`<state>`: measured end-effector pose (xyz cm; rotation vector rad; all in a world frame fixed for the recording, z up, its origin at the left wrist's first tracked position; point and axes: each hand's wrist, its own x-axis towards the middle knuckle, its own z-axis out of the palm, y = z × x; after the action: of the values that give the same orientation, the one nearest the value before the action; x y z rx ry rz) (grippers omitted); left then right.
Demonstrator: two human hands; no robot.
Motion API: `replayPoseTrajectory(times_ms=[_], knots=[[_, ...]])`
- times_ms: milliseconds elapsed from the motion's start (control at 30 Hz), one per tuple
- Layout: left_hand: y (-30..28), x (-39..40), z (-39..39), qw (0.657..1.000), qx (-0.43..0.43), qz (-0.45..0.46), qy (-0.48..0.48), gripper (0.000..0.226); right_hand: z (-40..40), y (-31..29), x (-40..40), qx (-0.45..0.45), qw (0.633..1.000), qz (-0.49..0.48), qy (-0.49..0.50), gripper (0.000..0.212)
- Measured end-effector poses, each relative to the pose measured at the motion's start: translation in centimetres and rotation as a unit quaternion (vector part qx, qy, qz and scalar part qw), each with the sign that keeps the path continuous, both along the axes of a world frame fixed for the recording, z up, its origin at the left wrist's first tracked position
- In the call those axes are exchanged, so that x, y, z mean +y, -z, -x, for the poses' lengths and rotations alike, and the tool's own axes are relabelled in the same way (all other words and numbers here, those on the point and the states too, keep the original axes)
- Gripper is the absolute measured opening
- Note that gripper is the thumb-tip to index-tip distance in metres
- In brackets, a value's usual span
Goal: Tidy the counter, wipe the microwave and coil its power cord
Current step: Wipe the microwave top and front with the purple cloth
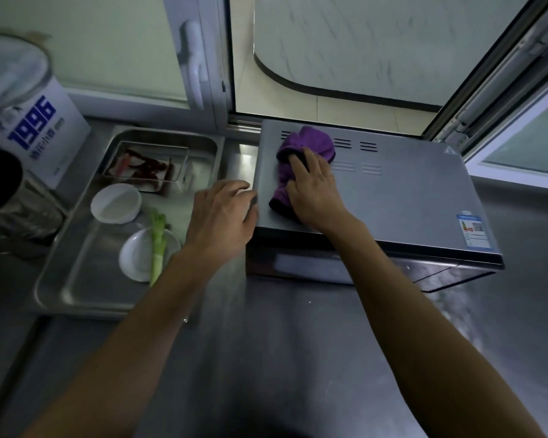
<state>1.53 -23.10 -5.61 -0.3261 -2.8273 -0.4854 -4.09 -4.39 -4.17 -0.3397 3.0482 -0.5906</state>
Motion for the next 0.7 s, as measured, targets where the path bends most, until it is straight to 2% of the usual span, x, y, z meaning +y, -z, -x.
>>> replayPoseTrajectory(times_ms=[167, 300, 500, 700], knots=[[0.2, -1.2, -0.1, 1.000, -0.004, -0.018, 0.023, 0.022, -1.0, 0.0, -2.6, 0.005, 1.000, 0.005, -0.017, 0.052], [0.2, -1.1, -0.2, 0.999, -0.011, -0.015, 0.036, 0.028, -2.5, -0.2, -2.8, 0.013, 0.999, 0.022, -0.023, 0.049], [-0.6, 1.0, -0.6, 0.999, -0.009, -0.010, 0.045, 0.032, -4.0, -0.3, 0.7, 0.021, 0.999, 0.033, 0.015, 0.050], [-1.3, 7.0, -1.3, 0.997, -0.006, -0.002, 0.076, 0.033, -5.5, -0.4, 7.1, 0.022, 0.997, 0.040, 0.058, 0.051]])
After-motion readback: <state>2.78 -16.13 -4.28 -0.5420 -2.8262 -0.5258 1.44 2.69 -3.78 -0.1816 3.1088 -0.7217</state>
